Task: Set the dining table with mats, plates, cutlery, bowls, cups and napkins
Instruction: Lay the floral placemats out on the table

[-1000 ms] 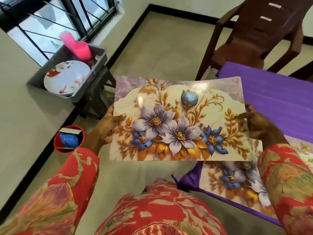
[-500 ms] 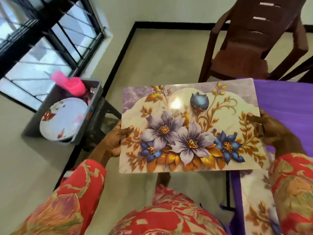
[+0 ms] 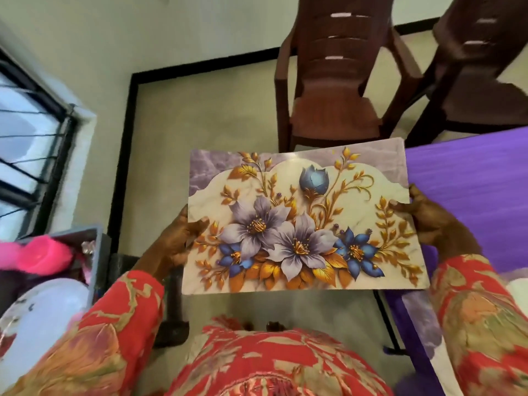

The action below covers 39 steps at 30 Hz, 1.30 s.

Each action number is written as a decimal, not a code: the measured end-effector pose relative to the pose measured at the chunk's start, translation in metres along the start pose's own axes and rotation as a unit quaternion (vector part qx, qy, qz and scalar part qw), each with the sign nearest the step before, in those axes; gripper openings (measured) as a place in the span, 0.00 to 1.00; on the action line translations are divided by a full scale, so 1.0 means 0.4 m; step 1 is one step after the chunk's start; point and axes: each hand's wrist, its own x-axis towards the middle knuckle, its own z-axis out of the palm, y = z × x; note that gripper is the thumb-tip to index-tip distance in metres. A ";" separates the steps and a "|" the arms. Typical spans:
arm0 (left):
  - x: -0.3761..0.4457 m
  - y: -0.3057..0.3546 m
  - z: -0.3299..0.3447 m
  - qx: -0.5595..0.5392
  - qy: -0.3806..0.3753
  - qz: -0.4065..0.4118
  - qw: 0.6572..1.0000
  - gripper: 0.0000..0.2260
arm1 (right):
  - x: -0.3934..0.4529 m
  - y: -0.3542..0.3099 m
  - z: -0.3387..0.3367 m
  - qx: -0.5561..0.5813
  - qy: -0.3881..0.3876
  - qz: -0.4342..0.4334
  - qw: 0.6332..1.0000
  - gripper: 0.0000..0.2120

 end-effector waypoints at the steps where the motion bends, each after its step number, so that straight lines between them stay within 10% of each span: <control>1: 0.039 0.020 0.011 0.012 -0.010 -0.005 1.000 0.23 | 0.001 -0.001 -0.009 0.010 0.024 -0.003 1.000 0.47; 10: 0.406 0.211 0.148 0.108 -0.109 -0.078 0.985 0.22 | 0.078 -0.030 -0.016 0.049 0.319 -0.051 0.945 0.07; 17: 0.670 0.362 0.327 0.175 -0.212 -0.155 0.949 0.16 | 0.143 -0.034 0.010 -0.125 0.621 -0.003 0.774 0.22; 39: 1.080 0.339 0.939 0.406 -0.418 -0.160 0.797 0.16 | 0.158 -0.031 -0.023 0.108 0.820 0.138 0.544 0.19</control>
